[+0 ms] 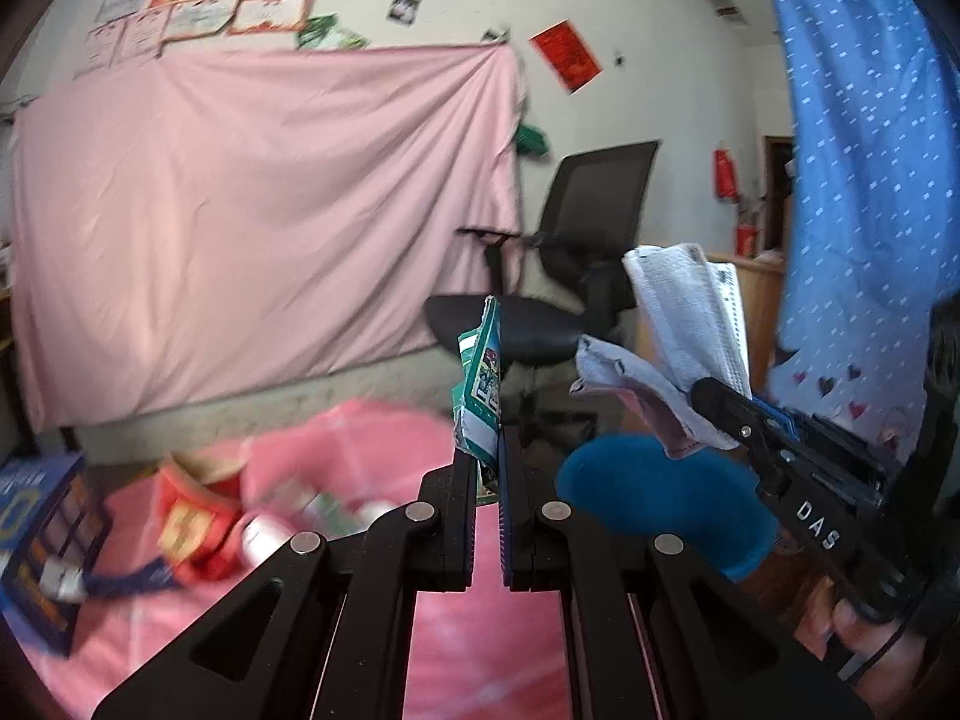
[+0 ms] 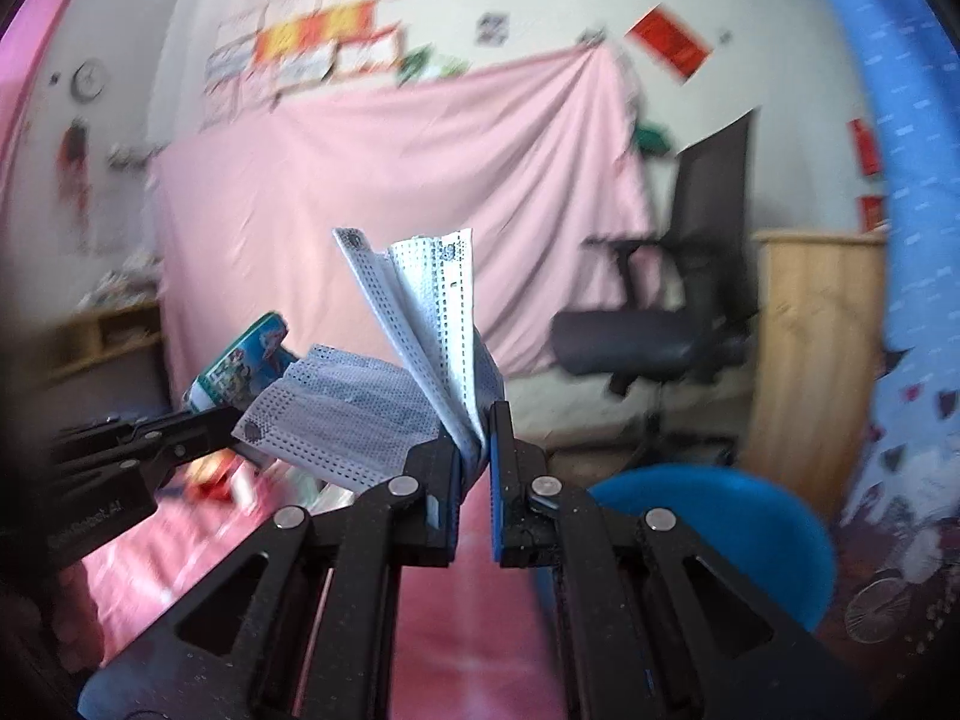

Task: Collect trash
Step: 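Carry both items over the blue bucket and open both tools to drop them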

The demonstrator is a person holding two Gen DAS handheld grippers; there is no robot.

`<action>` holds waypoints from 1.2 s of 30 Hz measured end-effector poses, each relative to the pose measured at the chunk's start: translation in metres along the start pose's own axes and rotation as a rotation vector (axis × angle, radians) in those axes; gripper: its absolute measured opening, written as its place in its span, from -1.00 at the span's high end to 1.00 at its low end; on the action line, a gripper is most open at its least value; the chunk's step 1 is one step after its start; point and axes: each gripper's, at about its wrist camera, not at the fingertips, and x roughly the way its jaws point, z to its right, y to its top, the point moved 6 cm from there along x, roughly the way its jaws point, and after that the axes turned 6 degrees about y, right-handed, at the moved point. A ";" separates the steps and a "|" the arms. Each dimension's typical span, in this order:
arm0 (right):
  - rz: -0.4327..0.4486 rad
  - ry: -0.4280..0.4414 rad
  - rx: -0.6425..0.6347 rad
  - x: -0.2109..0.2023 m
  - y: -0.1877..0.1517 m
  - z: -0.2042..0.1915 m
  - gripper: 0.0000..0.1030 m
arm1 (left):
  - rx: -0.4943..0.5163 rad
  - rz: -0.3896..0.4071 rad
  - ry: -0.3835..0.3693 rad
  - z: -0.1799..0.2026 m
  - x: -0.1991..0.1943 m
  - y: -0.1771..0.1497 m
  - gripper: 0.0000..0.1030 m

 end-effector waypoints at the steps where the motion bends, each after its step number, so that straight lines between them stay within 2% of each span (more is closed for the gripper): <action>1: 0.032 -0.046 0.009 -0.005 0.005 0.010 0.30 | 0.009 0.014 -0.023 0.010 0.005 0.010 0.92; 4: 0.069 -0.162 0.024 -0.014 0.011 0.036 0.30 | 0.033 0.043 -0.079 0.039 0.017 0.027 0.92; 7: 0.043 -0.258 0.087 -0.014 0.007 0.068 0.30 | 0.056 0.041 -0.136 0.068 0.036 0.037 0.92; 11: -0.024 -0.349 0.179 -0.010 -0.005 0.109 0.30 | 0.042 -0.013 -0.195 0.098 0.066 0.035 0.92; 14: -0.093 -0.387 0.231 -0.006 -0.019 0.128 0.29 | 0.033 -0.075 -0.208 0.113 0.085 0.030 0.92; 19: -0.230 -0.371 0.308 0.010 -0.047 0.141 0.24 | 0.023 -0.213 -0.218 0.122 0.118 -0.003 0.91; 22: -0.269 -0.361 0.338 0.014 -0.057 0.147 0.23 | -0.004 -0.293 -0.230 0.124 0.137 -0.016 0.91; 26: -0.281 -0.357 0.391 0.011 -0.065 0.157 0.22 | -0.037 -0.341 -0.238 0.121 0.152 -0.028 0.91; 29: -0.300 -0.367 0.416 0.012 -0.071 0.163 0.08 | -0.057 -0.378 -0.241 0.120 0.160 -0.033 0.90; 31: -0.314 -0.360 0.435 0.016 -0.075 0.168 -0.11 | -0.069 -0.408 -0.252 0.118 0.163 -0.035 0.88; 33: -0.321 -0.362 0.444 0.019 -0.077 0.172 -0.21 | -0.081 -0.421 -0.245 0.115 0.165 -0.036 0.81; 36: -0.314 -0.359 0.440 0.019 -0.075 0.170 -0.34 | -0.094 -0.418 -0.239 0.111 0.163 -0.035 0.52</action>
